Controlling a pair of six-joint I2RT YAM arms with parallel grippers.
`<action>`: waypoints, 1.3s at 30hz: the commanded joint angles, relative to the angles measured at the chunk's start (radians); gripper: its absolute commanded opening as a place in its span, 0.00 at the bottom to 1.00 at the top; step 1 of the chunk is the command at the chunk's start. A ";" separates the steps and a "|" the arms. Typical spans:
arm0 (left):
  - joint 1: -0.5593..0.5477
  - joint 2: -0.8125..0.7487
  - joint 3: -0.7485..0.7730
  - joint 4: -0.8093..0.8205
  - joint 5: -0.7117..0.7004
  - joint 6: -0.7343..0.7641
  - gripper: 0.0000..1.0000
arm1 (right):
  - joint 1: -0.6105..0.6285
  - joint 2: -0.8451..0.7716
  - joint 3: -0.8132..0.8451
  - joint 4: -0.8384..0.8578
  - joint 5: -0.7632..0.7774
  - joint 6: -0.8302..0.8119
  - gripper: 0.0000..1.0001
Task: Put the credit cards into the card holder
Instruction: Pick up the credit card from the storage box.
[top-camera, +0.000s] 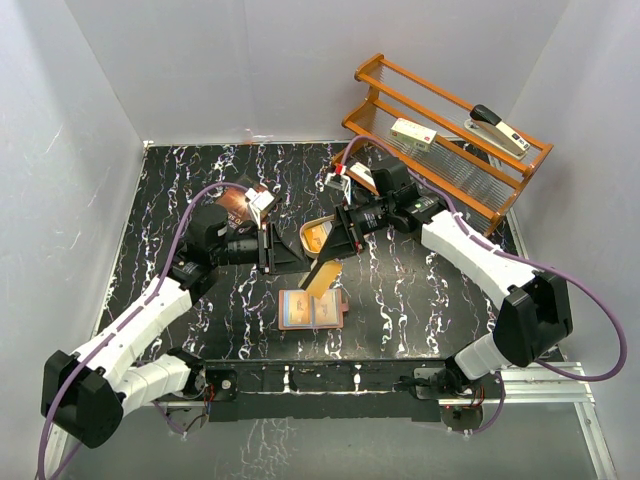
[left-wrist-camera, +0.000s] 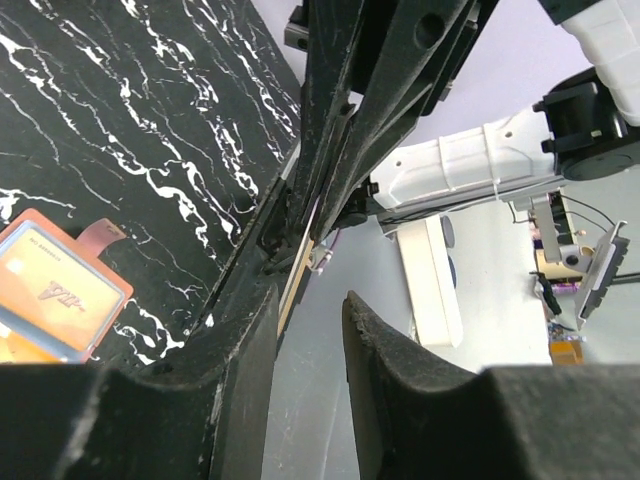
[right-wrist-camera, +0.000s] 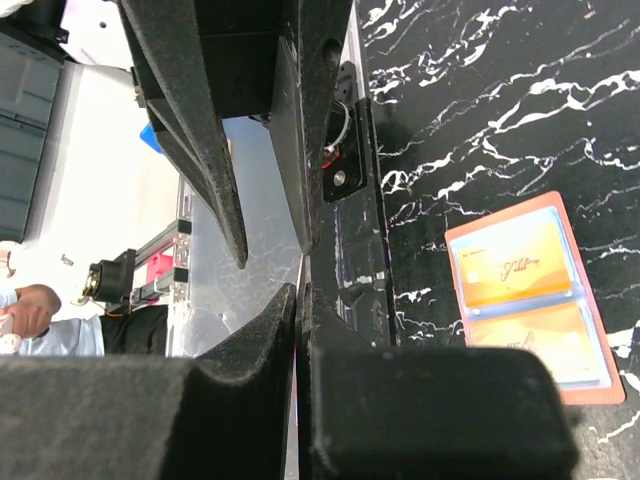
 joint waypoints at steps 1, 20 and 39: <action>-0.002 -0.002 -0.006 0.060 0.074 -0.051 0.27 | 0.011 -0.012 0.002 0.117 -0.059 0.047 0.00; -0.004 -0.002 -0.034 0.070 0.056 -0.079 0.00 | 0.038 0.012 -0.016 0.219 -0.039 0.133 0.00; -0.004 -0.028 -0.068 -0.073 -0.268 -0.032 0.00 | 0.022 -0.129 -0.114 0.039 0.560 0.302 0.44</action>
